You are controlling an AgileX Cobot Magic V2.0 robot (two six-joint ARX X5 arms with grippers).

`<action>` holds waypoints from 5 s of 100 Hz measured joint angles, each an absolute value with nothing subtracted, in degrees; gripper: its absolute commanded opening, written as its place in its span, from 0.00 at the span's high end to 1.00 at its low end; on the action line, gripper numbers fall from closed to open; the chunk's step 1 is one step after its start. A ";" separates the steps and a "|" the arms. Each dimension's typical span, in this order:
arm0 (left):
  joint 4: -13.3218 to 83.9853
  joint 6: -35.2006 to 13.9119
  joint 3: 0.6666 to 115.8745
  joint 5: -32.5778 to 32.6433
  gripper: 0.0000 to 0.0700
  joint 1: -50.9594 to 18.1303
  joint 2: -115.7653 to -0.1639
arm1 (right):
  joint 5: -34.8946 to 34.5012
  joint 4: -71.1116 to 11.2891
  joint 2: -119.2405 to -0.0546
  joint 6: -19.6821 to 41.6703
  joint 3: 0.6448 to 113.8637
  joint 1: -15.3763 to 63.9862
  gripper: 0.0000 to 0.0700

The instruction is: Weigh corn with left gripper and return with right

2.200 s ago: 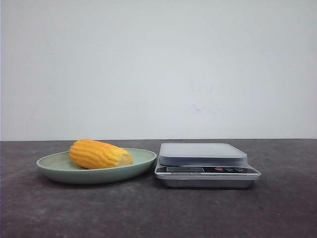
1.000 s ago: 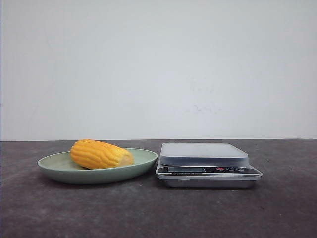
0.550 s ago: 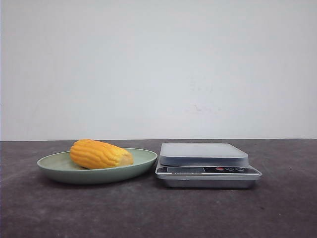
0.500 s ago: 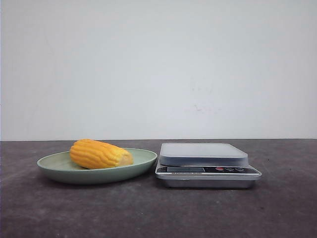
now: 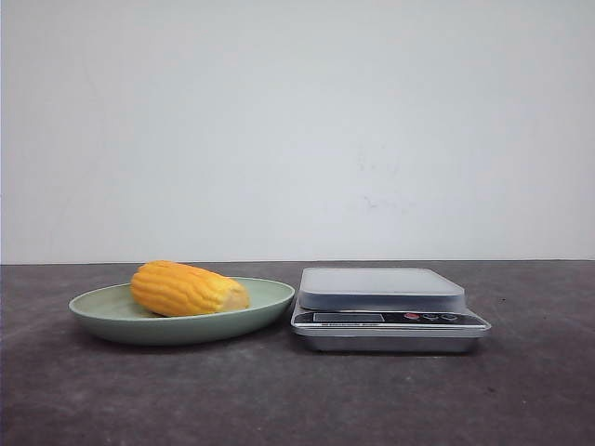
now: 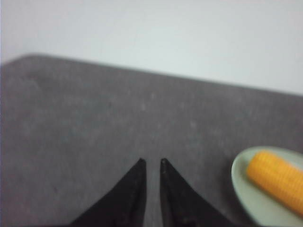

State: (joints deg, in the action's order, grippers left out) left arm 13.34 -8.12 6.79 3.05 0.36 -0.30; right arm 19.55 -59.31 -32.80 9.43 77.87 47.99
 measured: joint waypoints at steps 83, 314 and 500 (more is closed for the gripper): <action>10.50 -7.42 1.83 1.74 0.98 0.34 -0.23 | 19.55 -59.31 -32.80 9.43 77.87 48.01 0.99; 10.52 -7.40 1.83 1.72 0.98 0.34 -0.25 | 5.58 -8.99 -0.40 5.74 0.82 0.99 0.99; 10.52 -7.40 1.83 1.72 0.98 0.34 -0.25 | 3.40 -9.41 -0.21 2.70 0.86 0.69 0.99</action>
State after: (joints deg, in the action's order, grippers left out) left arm 10.52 -7.40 1.83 1.72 0.34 -0.25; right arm 3.40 -9.41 -0.21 2.70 0.86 0.69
